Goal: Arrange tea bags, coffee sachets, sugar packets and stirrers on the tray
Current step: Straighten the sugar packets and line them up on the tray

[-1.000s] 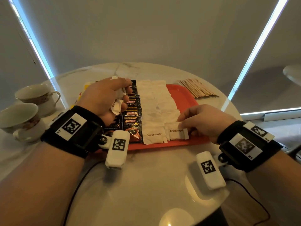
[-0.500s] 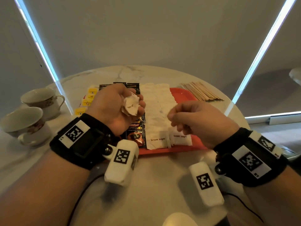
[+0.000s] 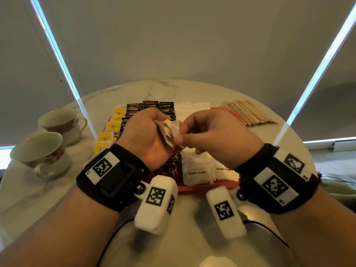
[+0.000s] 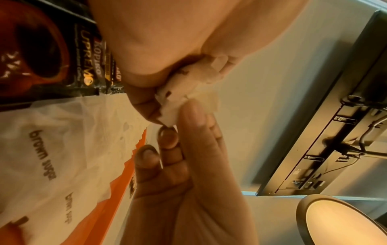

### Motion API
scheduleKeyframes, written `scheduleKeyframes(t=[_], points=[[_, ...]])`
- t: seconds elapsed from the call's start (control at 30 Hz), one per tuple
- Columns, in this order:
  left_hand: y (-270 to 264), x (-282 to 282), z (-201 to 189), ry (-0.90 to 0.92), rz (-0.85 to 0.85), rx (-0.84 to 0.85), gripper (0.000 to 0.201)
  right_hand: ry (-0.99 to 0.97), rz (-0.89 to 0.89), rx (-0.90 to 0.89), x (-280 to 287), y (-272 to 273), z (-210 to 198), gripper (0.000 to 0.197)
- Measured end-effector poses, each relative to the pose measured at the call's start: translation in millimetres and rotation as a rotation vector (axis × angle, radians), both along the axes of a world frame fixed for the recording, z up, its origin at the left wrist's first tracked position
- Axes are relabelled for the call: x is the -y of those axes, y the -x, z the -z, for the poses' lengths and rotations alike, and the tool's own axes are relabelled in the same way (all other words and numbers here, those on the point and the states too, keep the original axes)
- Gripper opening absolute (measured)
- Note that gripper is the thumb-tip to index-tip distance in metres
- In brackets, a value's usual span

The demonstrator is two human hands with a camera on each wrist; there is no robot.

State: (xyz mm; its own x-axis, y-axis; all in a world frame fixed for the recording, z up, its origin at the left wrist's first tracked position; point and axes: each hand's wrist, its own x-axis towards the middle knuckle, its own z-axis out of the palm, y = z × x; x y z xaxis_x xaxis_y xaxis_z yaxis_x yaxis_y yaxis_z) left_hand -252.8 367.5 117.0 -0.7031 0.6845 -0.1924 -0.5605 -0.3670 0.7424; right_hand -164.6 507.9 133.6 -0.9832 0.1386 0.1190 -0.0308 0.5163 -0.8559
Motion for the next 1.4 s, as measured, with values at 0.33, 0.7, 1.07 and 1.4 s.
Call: scheduleKeyframes(t=[0.33,0.7,1.07,1.4], points=[[8.1,3.4,3.3,0.215,-0.006,-0.298,0.045,0.787,0.111,-0.053,-6.7,2.2,5.3,0.009],[-4.2,2.2,0.7,0.382,-0.153,-0.59,0.027,0.626,0.194,-0.041,-17.3,-13.9,10.6,0.012],[-7.4,2.6,-0.4,0.453,-0.032,-0.589,0.028,0.12,0.142,-0.037,-38.2,-15.0,3.3,0.001],[2.2,3.0,-1.9,0.419,-0.125,-0.418,0.012,-0.065,0.264,0.299,-69.0,-51.7,40.2,0.01]])
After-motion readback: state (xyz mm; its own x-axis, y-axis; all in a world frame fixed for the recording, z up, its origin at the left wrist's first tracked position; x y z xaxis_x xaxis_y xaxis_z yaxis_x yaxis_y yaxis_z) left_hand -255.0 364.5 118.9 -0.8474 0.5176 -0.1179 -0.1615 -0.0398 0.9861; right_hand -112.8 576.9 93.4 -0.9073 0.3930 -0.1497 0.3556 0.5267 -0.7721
